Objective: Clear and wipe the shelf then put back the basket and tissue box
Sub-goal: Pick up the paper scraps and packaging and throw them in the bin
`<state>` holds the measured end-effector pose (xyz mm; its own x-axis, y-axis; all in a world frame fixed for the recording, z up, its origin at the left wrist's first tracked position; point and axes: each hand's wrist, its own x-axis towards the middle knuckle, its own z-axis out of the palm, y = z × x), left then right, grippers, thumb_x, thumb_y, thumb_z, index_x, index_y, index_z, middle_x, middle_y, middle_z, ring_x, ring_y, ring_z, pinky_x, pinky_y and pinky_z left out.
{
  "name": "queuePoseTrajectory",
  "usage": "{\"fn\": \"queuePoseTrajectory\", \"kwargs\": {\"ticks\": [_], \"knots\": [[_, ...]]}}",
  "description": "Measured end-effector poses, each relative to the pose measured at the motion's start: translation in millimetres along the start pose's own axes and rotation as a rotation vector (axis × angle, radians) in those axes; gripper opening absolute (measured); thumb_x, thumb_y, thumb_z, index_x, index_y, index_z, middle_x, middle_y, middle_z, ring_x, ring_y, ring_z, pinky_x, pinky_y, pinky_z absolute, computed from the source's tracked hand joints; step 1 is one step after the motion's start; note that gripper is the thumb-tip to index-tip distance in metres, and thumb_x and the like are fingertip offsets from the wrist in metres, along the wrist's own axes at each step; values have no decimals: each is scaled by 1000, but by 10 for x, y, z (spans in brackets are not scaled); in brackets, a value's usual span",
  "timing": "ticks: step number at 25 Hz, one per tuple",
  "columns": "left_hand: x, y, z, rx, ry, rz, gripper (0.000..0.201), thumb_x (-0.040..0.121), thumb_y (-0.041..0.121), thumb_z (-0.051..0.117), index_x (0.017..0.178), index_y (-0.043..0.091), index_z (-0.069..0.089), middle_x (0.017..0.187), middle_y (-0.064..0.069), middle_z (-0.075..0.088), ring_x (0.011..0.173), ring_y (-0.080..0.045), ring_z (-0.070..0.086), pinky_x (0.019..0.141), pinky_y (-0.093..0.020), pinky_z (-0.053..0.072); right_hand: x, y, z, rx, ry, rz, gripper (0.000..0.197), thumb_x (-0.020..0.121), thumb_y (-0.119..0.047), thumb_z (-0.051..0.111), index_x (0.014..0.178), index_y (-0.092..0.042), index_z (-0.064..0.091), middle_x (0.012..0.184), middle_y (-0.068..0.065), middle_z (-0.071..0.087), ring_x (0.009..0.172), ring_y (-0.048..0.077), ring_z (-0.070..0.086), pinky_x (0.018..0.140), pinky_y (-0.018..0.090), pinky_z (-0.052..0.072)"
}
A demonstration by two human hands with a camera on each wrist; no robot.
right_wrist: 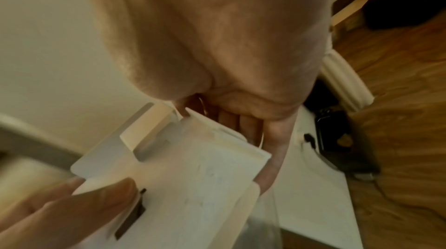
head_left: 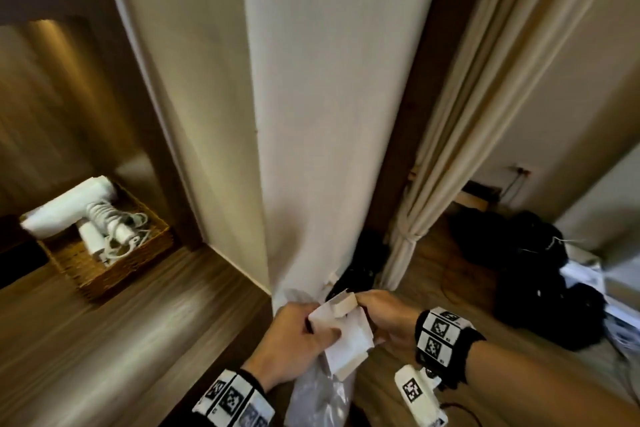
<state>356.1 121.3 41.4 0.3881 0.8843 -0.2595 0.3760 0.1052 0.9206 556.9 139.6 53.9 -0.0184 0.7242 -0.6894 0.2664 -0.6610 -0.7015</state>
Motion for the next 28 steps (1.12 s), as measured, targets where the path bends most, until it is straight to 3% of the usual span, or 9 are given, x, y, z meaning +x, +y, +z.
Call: {"fn": "queuePoseTrajectory", "kwargs": {"ticks": [5, 8, 10, 12, 16, 18, 22, 25, 28], "knots": [[1329, 323, 590, 116, 12, -12, 15, 84, 25, 82, 97, 19, 78, 88, 4, 79, 73, 5, 73, 64, -14, 55, 381, -7, -1231, 123, 211, -19, 19, 107, -22, 54, 105, -9, 68, 83, 11, 68, 69, 24, 67, 45, 29, 60], [2100, 349, 846, 214, 14, -24, 22, 80, 27, 84, 99, 18, 79, 88, 2, 79, 71, 6, 71, 60, -14, 54, 903, 82, -1836, -52, 123, -131, 14, 106, -26, 58, 109, -16, 67, 95, 6, 67, 81, 20, 67, 63, 31, 61], [2519, 272, 970, 285, 7, -17, 28, 74, 30, 85, 100, 21, 79, 90, 4, 79, 77, 1, 73, 70, -27, 61, 1239, 196, -2086, -270, 72, -239, 21, 102, -28, 67, 120, -18, 71, 102, -4, 70, 90, 9, 67, 77, 25, 58], [2856, 172, 1072, 321, 6, 3, 35, 71, 30, 87, 104, 23, 78, 96, 8, 79, 87, -3, 73, 83, -34, 62, 1576, 329, -2219, -369, 82, -274, 25, 103, -28, 67, 125, -18, 73, 97, -10, 69, 85, 3, 64, 75, 18, 50], [3644, -194, 1267, 347, 81, 71, 26, 88, 26, 79, 114, 25, 74, 108, 12, 76, 99, 1, 69, 93, -28, 59, 2664, 787, -2415, -315, 120, -186, 20, 101, -28, 67, 94, -46, 69, 102, -8, 74, 99, 13, 70, 94, 32, 57], [4013, -431, 1321, 462, 154, 173, 20, 99, 28, 63, 117, 28, 71, 114, 13, 74, 104, -3, 67, 94, -31, 58, 3291, 1119, -2454, -180, 168, -66, 17, 98, -29, 71, 92, -45, 71, 113, -3, 76, 111, 21, 72, 107, 44, 58], [4453, -905, 1444, 591, 162, 336, 36, 102, 41, 41, 121, 27, 69, 119, 10, 73, 106, -4, 68, 92, -24, 59, 4323, 1661, -2353, -66, 370, 133, 31, 100, -22, 68, 128, -15, 75, 122, 9, 75, 113, 27, 70, 95, 34, 56], [4592, -1342, 1488, 637, 91, 399, 37, 102, 36, 45, 123, 20, 71, 120, 5, 75, 103, -3, 70, 90, -3, 48, 5132, 2088, -2075, -133, 424, 204, 30, 99, -17, 60, 125, -8, 74, 124, 15, 76, 111, 34, 71, 91, 36, 59], [4544, -1702, 1451, 697, 44, 391, 29, 100, 18, 57, 125, 16, 71, 125, 3, 73, 107, -7, 71, 96, -6, 45, 5724, 2422, -1683, -172, 368, 254, 29, 96, -18, 59, 113, -5, 77, 116, 17, 78, 107, 36, 73, 77, 34, 58]]}}
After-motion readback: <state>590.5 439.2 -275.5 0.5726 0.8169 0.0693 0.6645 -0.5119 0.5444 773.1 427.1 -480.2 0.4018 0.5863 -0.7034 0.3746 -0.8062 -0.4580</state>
